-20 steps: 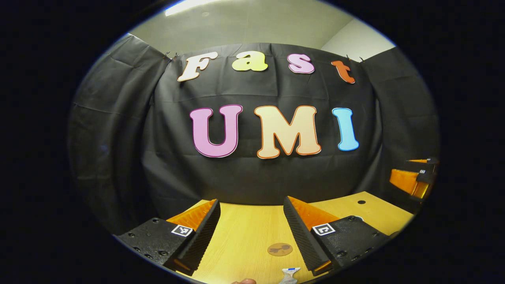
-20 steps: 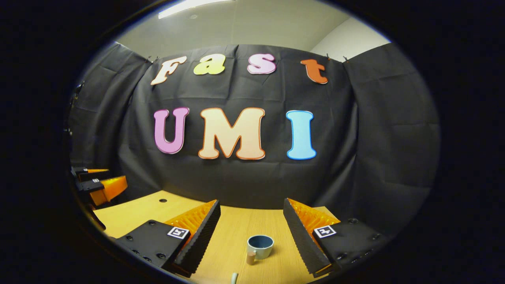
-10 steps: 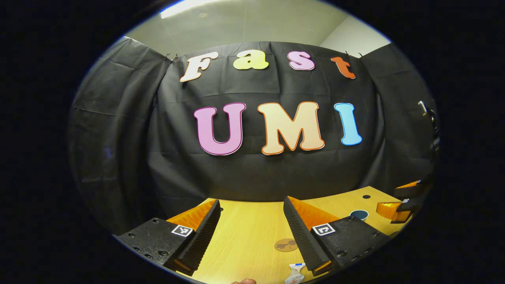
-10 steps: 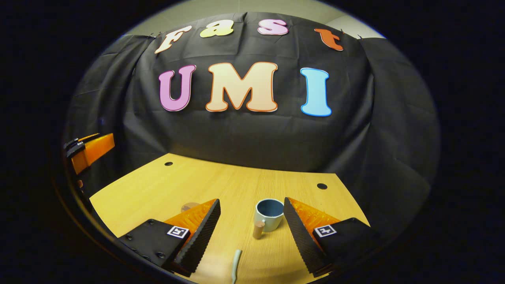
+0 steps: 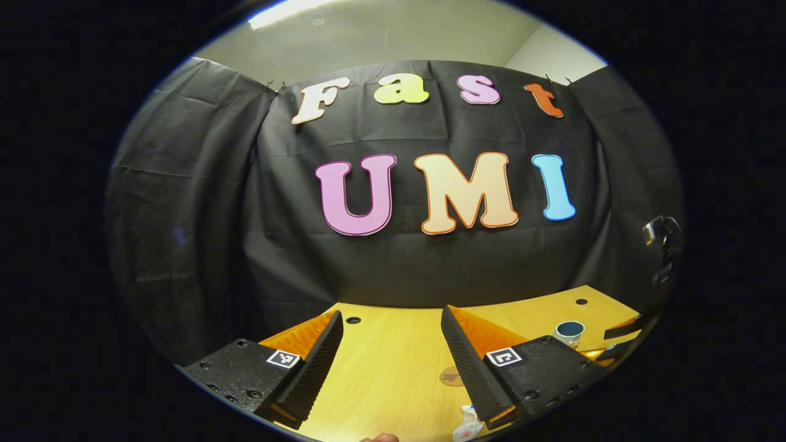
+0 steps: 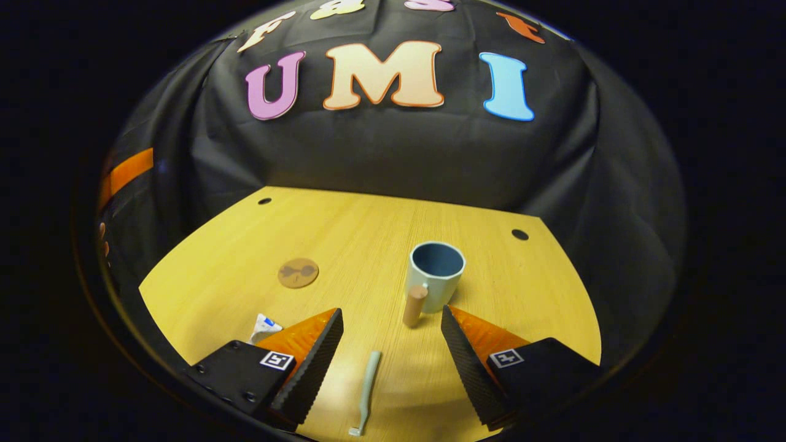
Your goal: Put the toothbrush and toothpaste on the desktop into the cup, then pick up the cup and place it on the coaster on the desktop.
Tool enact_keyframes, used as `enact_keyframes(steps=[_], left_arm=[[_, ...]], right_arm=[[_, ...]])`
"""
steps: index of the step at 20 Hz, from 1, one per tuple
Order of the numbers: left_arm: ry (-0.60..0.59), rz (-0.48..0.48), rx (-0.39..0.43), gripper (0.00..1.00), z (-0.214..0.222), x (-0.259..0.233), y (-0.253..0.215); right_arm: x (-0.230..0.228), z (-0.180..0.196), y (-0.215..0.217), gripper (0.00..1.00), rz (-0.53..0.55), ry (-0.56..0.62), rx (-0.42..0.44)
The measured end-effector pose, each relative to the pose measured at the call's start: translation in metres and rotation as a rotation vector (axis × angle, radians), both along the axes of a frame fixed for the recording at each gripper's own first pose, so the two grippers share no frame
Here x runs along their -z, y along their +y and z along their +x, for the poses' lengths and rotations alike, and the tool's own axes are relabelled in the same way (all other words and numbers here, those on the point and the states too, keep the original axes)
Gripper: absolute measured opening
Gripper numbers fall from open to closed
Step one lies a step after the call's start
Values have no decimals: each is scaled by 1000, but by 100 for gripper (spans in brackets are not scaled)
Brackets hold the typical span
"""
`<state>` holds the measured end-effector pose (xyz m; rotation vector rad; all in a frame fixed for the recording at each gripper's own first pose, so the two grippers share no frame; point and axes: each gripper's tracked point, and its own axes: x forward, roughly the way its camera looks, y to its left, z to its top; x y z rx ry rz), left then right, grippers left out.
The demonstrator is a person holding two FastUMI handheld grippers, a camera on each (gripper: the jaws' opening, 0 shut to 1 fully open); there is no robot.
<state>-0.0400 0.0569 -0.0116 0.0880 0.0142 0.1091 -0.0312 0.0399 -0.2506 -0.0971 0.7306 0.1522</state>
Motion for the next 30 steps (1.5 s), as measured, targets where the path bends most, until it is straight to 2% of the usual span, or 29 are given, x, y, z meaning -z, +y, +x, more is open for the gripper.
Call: enact_keyframes(steps=[5, 9, 18, 24, 28, 29, 30], left_arm=[[0, 4, -26, 94, -3, 0, 7], [11, 5, -43, 94, -6, 4, 12], [23, -3, -62, 94, -5, 14, 19], [53, -15, -44, 94, -3, 27, 19], [69, -15, -19, 94, 1, 34, 14], [73, -16, -12, 94, 2, 36, 12], [75, -17, -4, 94, 3, 37, 9]], right_arm=[[40, -15, 6, 100, -17, 116, -34], [77, -33, 8, 100, -37, 261, -45], [112, -61, 8, 98, -98, 502, -60], [121, -76, 15, 85, -119, 649, -79], [123, -71, 15, 81, -121, 665, -80], [124, -68, 13, 77, -116, 666, -65], [123, -65, 12, 65, -108, 664, -45]])
